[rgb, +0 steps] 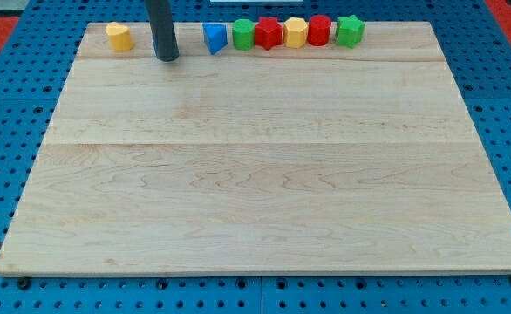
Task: Push the green star up a bit
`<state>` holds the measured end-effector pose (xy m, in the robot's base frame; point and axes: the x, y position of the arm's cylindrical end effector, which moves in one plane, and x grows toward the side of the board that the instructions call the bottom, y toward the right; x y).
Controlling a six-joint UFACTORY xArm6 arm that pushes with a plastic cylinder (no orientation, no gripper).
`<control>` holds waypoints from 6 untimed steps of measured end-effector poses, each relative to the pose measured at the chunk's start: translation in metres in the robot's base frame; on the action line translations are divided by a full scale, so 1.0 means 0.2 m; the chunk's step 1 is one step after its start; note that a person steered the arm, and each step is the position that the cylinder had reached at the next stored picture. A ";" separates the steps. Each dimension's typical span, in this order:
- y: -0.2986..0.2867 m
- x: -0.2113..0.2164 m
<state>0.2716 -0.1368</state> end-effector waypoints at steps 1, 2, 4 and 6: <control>0.00 0.00; -0.07 -0.11; 0.33 0.04; 1.50 -0.13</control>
<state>0.2457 0.1625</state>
